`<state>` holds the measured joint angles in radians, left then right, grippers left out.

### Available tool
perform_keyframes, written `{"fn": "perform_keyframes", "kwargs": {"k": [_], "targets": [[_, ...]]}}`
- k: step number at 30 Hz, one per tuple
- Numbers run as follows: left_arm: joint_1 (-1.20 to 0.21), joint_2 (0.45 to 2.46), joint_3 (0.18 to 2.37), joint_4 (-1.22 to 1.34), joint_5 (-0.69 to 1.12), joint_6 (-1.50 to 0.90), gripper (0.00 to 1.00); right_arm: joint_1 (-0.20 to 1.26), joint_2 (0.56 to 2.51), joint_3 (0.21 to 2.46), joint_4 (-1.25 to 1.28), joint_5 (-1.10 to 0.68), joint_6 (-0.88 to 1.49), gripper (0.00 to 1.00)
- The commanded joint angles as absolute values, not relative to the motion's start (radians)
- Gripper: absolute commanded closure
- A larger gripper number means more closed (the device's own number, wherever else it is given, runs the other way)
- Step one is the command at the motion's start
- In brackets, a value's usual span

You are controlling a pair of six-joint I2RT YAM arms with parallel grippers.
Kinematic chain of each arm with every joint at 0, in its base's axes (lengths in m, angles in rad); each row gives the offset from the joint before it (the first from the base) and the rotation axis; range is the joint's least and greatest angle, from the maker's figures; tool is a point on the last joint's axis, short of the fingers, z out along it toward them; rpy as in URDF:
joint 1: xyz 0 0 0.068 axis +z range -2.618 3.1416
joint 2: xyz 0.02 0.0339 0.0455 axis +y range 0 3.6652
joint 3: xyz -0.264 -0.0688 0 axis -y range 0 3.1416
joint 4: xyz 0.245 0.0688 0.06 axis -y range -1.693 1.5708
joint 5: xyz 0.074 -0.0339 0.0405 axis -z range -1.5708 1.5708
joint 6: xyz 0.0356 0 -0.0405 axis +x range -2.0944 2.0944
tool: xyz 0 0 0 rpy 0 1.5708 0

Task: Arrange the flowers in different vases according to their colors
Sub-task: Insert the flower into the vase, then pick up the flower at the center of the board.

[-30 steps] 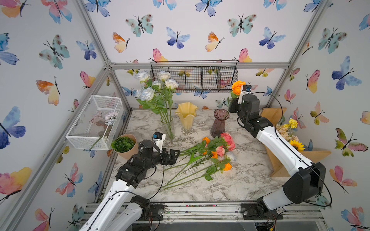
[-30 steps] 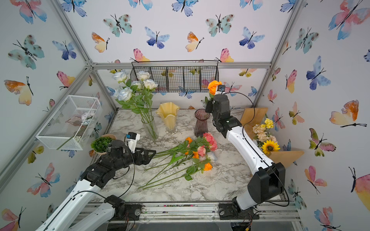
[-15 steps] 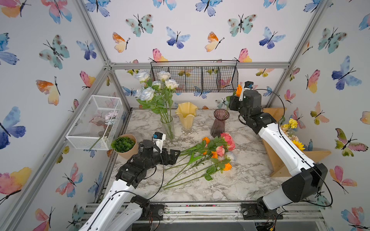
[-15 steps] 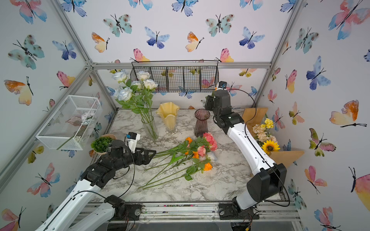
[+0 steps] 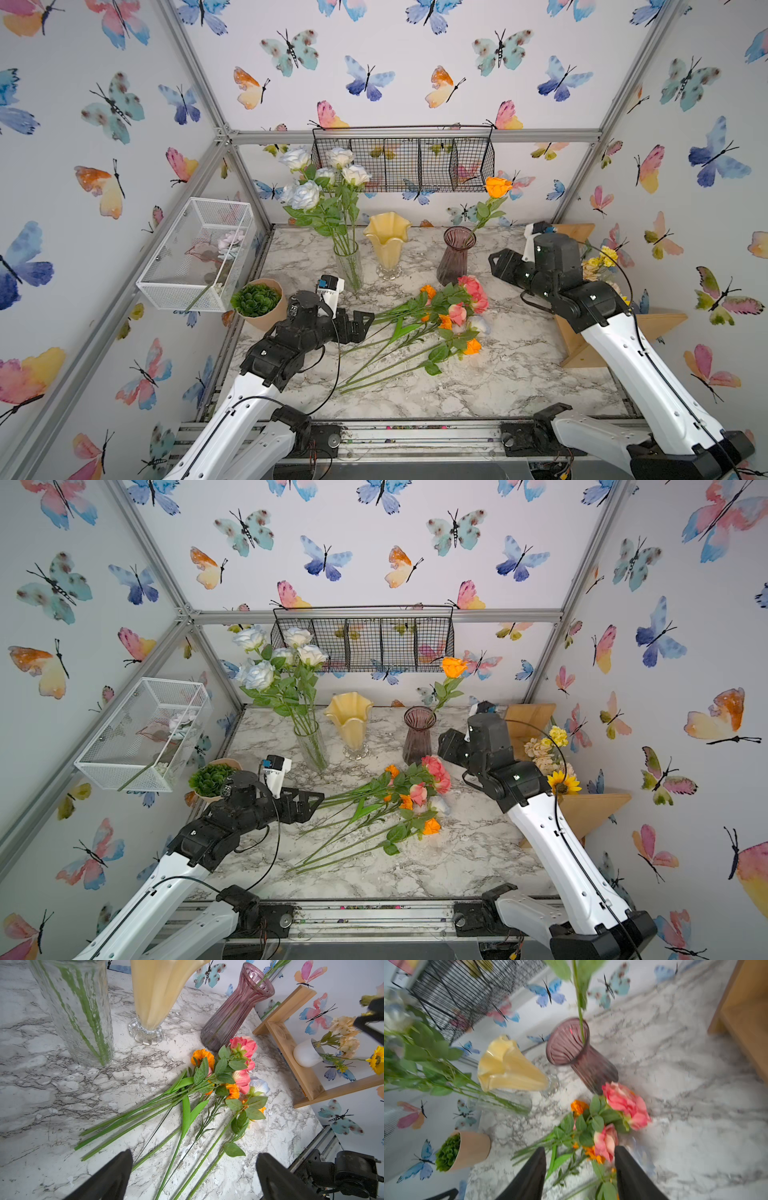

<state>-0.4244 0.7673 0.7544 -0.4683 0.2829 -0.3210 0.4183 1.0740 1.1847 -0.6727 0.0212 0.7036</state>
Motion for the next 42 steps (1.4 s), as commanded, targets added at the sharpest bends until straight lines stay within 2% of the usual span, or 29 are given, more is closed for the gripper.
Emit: {"fn": "perform_keyframes", "kwargs": {"k": [1, 7, 14, 22, 30, 42], "targets": [[-0.420, 0.755, 0.746, -0.453, 0.288, -0.318, 0.01, 0.414, 1.011, 1.085, -0.744, -0.090, 0.796, 0.45], [-0.423, 0.753, 0.746, -0.453, 0.286, -0.318, 0.01, 0.448, 0.938, 0.891, -0.663, -0.194, 0.920, 0.47], [-0.431, 0.758, 0.744, -0.454, 0.281, -0.318, 0.01, 0.592, 0.931, 0.774, -0.632, -0.091, 1.018, 0.46], [-0.432, 0.762, 0.744, -0.454, 0.281, -0.317, 0.01, 0.604, 0.945, 0.671, -0.562, -0.035, 1.063, 0.44], [-0.431, 0.765, 0.745, -0.453, 0.284, -0.318, 0.01, 0.604, 1.093, 0.706, -0.425, -0.059, 1.072, 0.48], [-0.432, 0.764, 0.746, -0.449, 0.302, -0.313, 0.01, 0.629, 1.300, 0.753, -0.265, -0.046, 1.113, 0.49]]}}
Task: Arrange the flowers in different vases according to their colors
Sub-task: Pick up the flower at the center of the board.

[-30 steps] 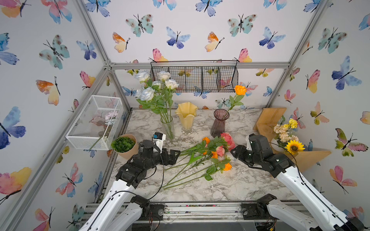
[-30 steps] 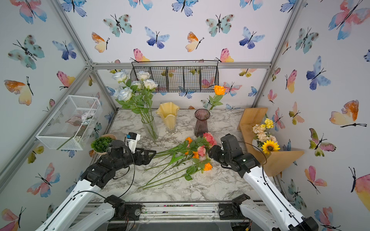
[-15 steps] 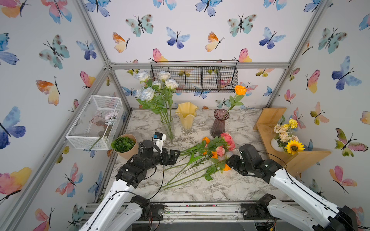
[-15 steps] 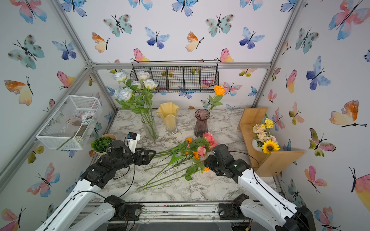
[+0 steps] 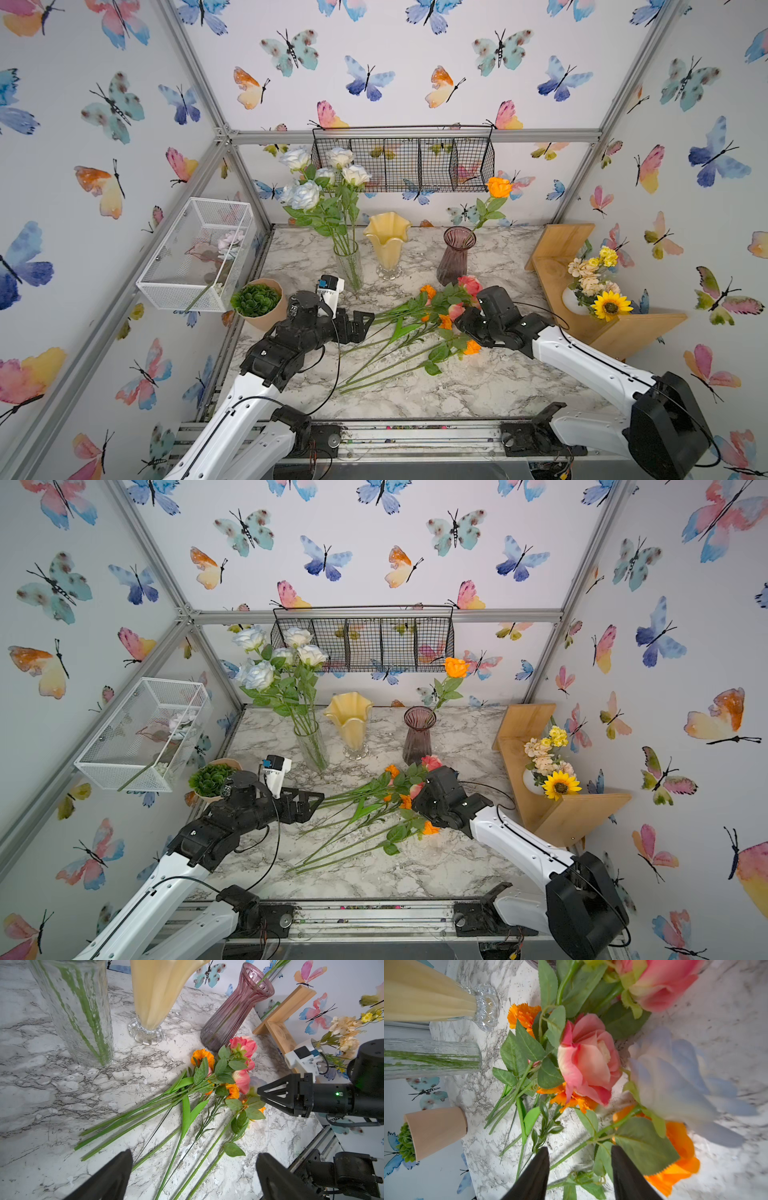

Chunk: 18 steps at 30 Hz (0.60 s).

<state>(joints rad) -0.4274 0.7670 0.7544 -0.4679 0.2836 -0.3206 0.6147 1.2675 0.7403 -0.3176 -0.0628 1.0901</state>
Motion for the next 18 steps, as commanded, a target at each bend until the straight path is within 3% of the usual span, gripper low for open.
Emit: {"fn": "perform_keyframes", "kwargs": {"k": [1, 9, 14, 18], "targets": [[-0.432, 0.762, 0.744, -0.449, 0.304, -0.313, 0.00, 0.630, 1.310, 0.749, -0.255, -0.042, 1.119, 0.49], [-0.433, 0.762, 0.744, -0.446, 0.317, -0.310, 0.10, 0.674, 1.333, 0.763, -0.266, -0.018, 1.116, 0.50], [-0.437, 0.766, 0.743, -0.440, 0.349, -0.308, 0.11, 0.710, 1.265, 0.824, -0.383, 0.044, 1.103, 0.49], [-0.578, 0.812, 0.757, -0.448, 0.288, -0.327, 0.11, 0.710, 1.155, 0.833, -0.471, 0.092, 1.097, 0.48]]}}
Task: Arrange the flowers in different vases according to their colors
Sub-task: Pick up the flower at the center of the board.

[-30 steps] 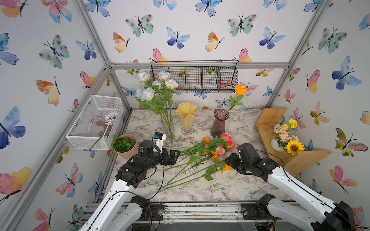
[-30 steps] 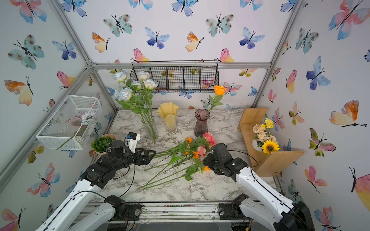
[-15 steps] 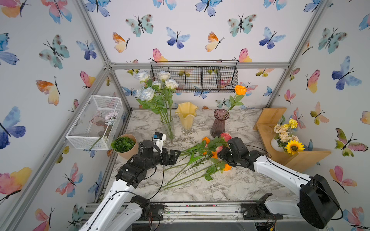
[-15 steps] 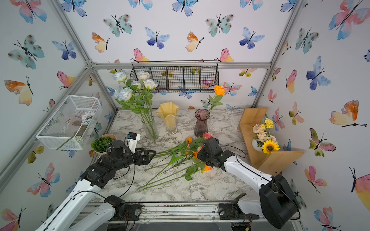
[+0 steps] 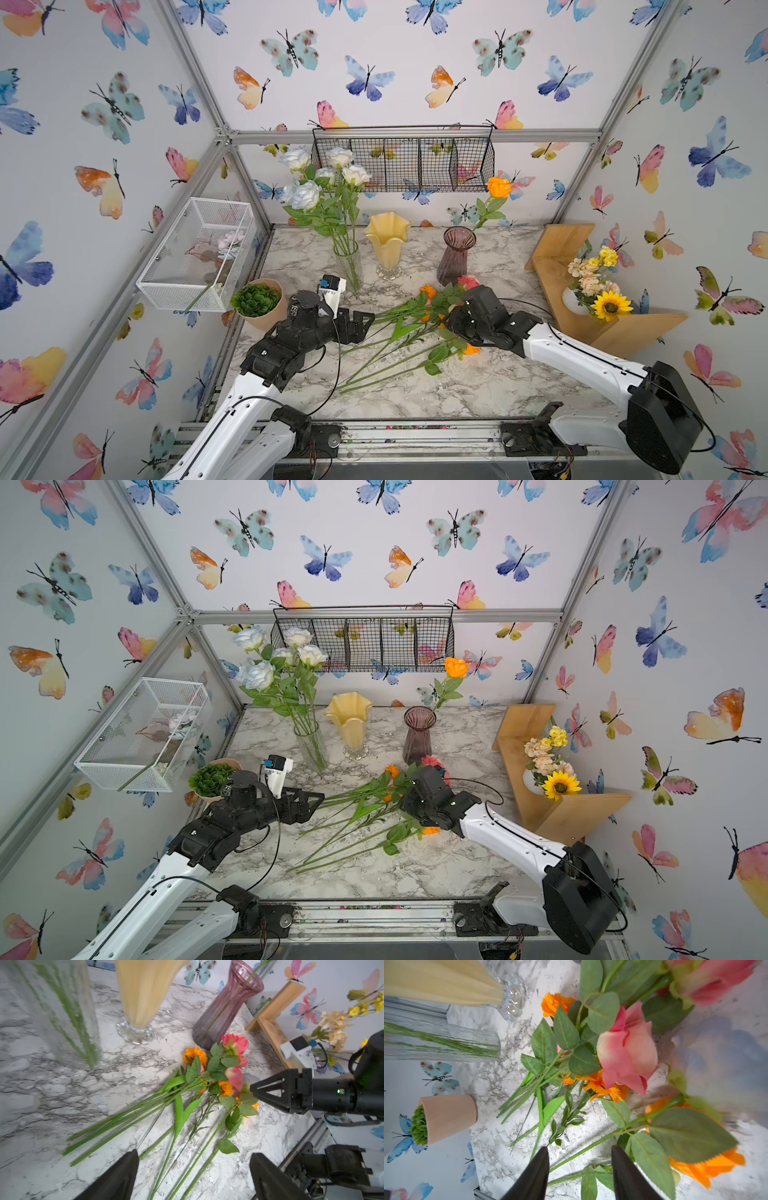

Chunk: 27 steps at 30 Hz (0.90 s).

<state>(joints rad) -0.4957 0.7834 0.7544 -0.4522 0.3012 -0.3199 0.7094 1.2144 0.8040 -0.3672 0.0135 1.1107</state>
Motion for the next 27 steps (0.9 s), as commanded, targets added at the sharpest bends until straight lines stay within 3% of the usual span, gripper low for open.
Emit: {"fn": "perform_keyframes", "kwargs": {"k": [1, 7, 10, 12, 17, 22, 27], "targets": [[-0.641, 0.830, 0.766, -0.456, 0.246, -0.340, 0.11, 0.710, 1.127, 0.834, -0.499, 0.101, 1.101, 0.47], [-1.017, 0.979, 0.772, -0.419, -0.005, -0.473, 0.15, 0.709, 0.978, 0.823, -0.620, 0.156, 1.118, 0.46], [-1.115, 1.125, 0.808, -0.408, -0.042, -0.488, 0.19, 0.709, 0.951, 0.799, -0.632, 0.129, 1.123, 0.46], [-1.118, 1.231, 0.845, -0.417, -0.007, -0.476, 0.27, 0.709, 0.944, 0.785, -0.632, 0.107, 1.124, 0.46], [-1.115, 1.436, 0.934, -0.452, 0.002, -0.423, 0.34, 0.709, 0.920, 0.775, -0.627, 0.103, 1.115, 0.47], [-1.095, 1.533, 1.000, -0.473, 0.006, -0.383, 0.39, 0.709, 0.905, 0.778, -0.623, 0.104, 1.097, 0.49], [-1.058, 1.616, 1.026, -0.510, -0.001, -0.344, 0.52, 0.709, 0.902, 0.778, -0.629, 0.114, 1.077, 0.50]]}}
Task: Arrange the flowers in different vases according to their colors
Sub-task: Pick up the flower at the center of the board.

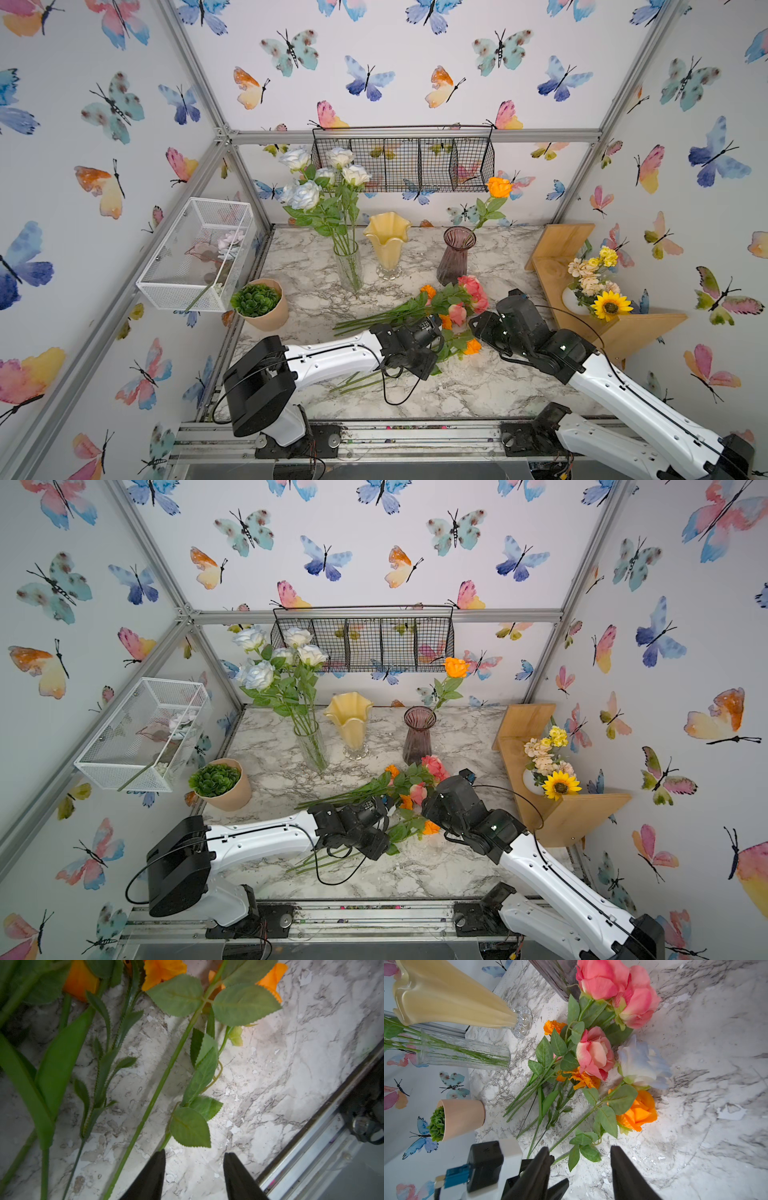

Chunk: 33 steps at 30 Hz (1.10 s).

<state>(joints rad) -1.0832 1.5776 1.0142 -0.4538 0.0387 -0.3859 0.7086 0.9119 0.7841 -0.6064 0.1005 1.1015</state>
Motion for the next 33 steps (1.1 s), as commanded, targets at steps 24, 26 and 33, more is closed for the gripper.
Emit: {"fn": "perform_keyframes", "kwargs": {"k": [24, 26, 33], "targets": [[-0.994, 1.757, 1.062, -0.518, 0.009, -0.231, 0.81, 0.709, 0.881, 0.772, -0.621, 0.129, 1.086, 0.56], [-0.998, 1.760, 1.068, -0.520, 0.006, -0.227, 0.81, 0.709, 0.881, 0.772, -0.622, 0.130, 1.088, 0.56], [-1.026, 1.752, 1.071, -0.515, -0.006, -0.218, 0.79, 0.709, 0.856, 0.769, -0.634, 0.153, 1.094, 0.57]]}}
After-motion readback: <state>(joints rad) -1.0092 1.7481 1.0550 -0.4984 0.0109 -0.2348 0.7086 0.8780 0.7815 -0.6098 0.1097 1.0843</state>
